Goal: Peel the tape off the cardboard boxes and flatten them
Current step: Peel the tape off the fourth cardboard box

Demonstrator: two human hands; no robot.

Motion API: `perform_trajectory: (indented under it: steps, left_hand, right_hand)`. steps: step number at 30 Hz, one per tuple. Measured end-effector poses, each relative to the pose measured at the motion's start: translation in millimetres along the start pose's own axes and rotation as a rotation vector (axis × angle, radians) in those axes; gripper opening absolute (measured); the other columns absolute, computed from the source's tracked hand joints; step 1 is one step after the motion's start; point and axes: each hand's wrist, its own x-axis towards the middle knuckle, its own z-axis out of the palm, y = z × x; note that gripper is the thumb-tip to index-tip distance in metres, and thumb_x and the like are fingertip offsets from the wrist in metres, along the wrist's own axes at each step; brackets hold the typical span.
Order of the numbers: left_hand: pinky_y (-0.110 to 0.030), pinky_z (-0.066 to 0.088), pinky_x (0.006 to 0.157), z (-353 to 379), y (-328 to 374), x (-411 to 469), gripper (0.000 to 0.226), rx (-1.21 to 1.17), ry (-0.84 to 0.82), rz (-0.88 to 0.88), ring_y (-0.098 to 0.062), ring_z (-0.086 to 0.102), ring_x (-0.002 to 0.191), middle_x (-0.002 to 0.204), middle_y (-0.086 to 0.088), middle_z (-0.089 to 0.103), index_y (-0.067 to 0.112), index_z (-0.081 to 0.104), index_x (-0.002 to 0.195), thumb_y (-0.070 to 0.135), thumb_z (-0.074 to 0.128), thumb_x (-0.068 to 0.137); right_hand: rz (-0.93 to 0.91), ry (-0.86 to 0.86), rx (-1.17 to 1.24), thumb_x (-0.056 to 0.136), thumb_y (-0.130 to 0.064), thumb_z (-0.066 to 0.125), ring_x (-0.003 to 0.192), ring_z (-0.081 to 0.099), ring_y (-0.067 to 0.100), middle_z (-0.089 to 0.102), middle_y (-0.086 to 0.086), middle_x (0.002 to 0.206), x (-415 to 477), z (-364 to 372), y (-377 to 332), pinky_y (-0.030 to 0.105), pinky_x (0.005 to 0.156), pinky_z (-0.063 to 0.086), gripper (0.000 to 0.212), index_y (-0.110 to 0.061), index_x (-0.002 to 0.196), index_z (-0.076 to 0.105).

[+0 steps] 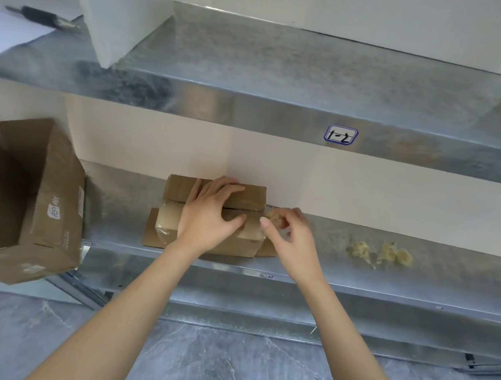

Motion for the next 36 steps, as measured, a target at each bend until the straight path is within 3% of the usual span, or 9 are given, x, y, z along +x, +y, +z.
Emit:
perform_trajectory:
  steps: [6, 9, 12, 15, 19, 22, 25, 32, 36]
  left_hand:
    - [-0.044, 0.031, 0.115, -11, 2, -2, 0.054, -0.280, -0.004, -0.082, -0.002, 0.043, 0.120, 0.129, 0.010, 0.057, 0.020, 0.058, 0.127, 0.011, 0.072, 0.076]
    - [-0.039, 0.039, 0.109, -23, -7, -5, 0.056, -0.313, -0.037, -0.046, -0.015, 0.048, 0.126, 0.126, 0.007, 0.057, 0.016, 0.059, 0.126, 0.004, 0.074, 0.074]
    - [-0.038, 0.032, 0.116, -35, -26, -12, 0.058, -0.131, -0.059, -0.005, -0.020, 0.036, 0.141, 0.136, 0.001, 0.056, 0.018, 0.060, 0.128, 0.026, 0.081, 0.074]
    - [-0.045, 0.036, 0.112, -45, -45, -23, 0.074, -0.002, 0.077, -0.084, -0.026, 0.036, 0.140, 0.144, -0.002, 0.047, 0.020, 0.058, 0.131, 0.049, 0.080, 0.067]
    - [-0.029, 0.035, 0.107, -49, -46, -42, 0.099, -0.182, 0.130, -0.319, -0.015, 0.037, 0.137, 0.150, -0.001, 0.039, 0.022, 0.036, 0.148, 0.055, 0.083, 0.068]
    - [-0.006, 0.025, 0.101, -44, -40, -51, 0.101, -0.297, 0.143, -0.324, 0.007, 0.030, 0.129, 0.150, 0.006, 0.036, 0.020, 0.029, 0.152, 0.044, 0.085, 0.071]
    - [0.006, 0.019, 0.094, -43, -38, -57, 0.099, -0.344, 0.184, -0.326, 0.010, 0.031, 0.125, 0.143, 0.010, 0.040, 0.018, 0.032, 0.149, 0.042, 0.087, 0.070]
    - [-0.002, 0.026, 0.101, -50, -48, -70, 0.098, -0.362, 0.129, -0.271, -0.002, 0.039, 0.131, 0.142, 0.008, 0.041, 0.021, 0.033, 0.148, 0.045, 0.086, 0.069]
    - [-0.029, 0.039, 0.110, -60, -62, -79, 0.096, -0.373, 0.042, -0.278, -0.006, 0.044, 0.132, 0.144, 0.007, 0.045, 0.024, 0.035, 0.148, 0.051, 0.084, 0.070]
  right_hand:
    - [-0.063, -0.066, -0.053, 0.075, -0.046, 0.078, 0.093, 0.051, 0.009, 0.048, -0.014, 0.096, 15, 21, -15, 0.020, 0.080, 0.045, 0.047, -0.020, 0.112, 0.063]
    - [-0.130, -0.010, -0.159, 0.080, -0.039, 0.076, 0.085, 0.049, 0.014, 0.049, -0.010, 0.085, 18, 29, -8, 0.028, 0.071, 0.043, 0.031, -0.017, 0.099, 0.066]
    - [-0.165, 0.031, -0.214, 0.086, -0.034, 0.071, 0.079, 0.045, 0.015, 0.045, -0.012, 0.074, 18, 30, -4, 0.029, 0.066, 0.035, 0.019, -0.017, 0.082, 0.064]
    - [-0.166, 0.016, -0.287, 0.092, -0.036, 0.063, 0.082, 0.044, 0.016, 0.047, -0.010, 0.076, 19, 29, -6, 0.029, 0.064, 0.032, 0.024, -0.016, 0.080, 0.061]
    - [-0.207, 0.003, -0.368, 0.096, -0.036, 0.057, 0.086, 0.047, 0.018, 0.057, -0.005, 0.085, 22, 30, -13, 0.030, 0.069, 0.035, 0.027, -0.014, 0.083, 0.063]
    - [-0.253, 0.021, -0.354, 0.097, -0.030, 0.056, 0.086, 0.049, 0.022, 0.059, -0.004, 0.090, 28, 38, -24, 0.037, 0.077, 0.039, 0.022, -0.014, 0.084, 0.064]
    - [-0.308, 0.043, -0.309, 0.097, -0.028, 0.055, 0.087, 0.050, 0.024, 0.060, -0.001, 0.093, 38, 53, -37, 0.040, 0.078, 0.041, 0.020, -0.014, 0.088, 0.067]
    - [-0.369, 0.033, -0.358, 0.095, -0.039, 0.053, 0.094, 0.051, 0.024, 0.060, -0.004, 0.100, 45, 92, -57, 0.035, 0.078, 0.035, 0.022, -0.023, 0.097, 0.067]
    - [-0.369, 0.059, -0.407, 0.083, -0.058, 0.057, 0.098, 0.047, 0.017, 0.051, -0.004, 0.107, 38, 102, -53, 0.030, 0.081, 0.027, 0.035, -0.025, 0.095, 0.057]
